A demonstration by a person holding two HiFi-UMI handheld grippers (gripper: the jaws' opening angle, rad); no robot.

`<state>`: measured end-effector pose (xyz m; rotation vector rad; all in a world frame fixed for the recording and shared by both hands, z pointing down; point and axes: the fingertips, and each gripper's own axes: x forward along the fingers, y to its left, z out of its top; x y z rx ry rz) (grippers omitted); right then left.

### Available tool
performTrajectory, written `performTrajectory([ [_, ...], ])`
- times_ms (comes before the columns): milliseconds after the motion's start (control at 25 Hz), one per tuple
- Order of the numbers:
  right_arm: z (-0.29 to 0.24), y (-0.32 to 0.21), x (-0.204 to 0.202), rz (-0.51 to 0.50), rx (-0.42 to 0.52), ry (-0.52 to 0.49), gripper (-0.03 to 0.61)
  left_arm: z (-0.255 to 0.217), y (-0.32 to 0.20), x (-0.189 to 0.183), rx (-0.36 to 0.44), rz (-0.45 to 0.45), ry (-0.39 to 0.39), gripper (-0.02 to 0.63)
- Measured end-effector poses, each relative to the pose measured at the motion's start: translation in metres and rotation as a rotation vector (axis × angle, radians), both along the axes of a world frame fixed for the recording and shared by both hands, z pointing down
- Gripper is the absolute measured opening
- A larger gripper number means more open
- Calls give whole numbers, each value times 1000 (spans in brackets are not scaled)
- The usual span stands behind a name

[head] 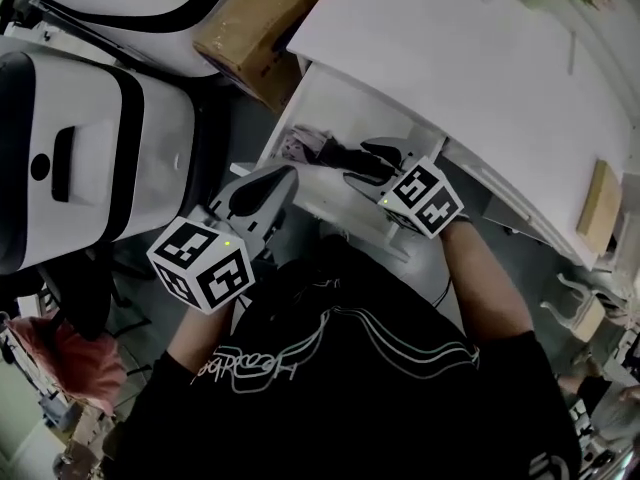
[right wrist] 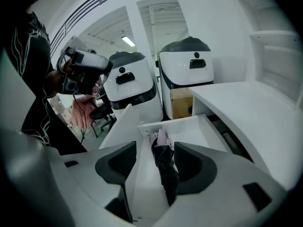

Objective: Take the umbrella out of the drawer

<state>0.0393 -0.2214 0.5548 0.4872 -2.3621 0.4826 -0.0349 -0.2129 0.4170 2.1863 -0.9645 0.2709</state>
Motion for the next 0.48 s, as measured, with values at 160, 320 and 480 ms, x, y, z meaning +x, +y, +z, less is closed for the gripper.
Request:
performTrajectory([
  [160, 42, -2, -3, -83, -23, 99, 235, 14, -6, -6, -22, -30, -14, 20],
  [320, 86, -6, -4, -144, -40, 199, 238, 26, -11, -11, -41, -47, -19, 20],
  [480, 126, -9, 0, -203, -26, 298, 238, 36, -14, -11, -65, -57, -29, 20],
])
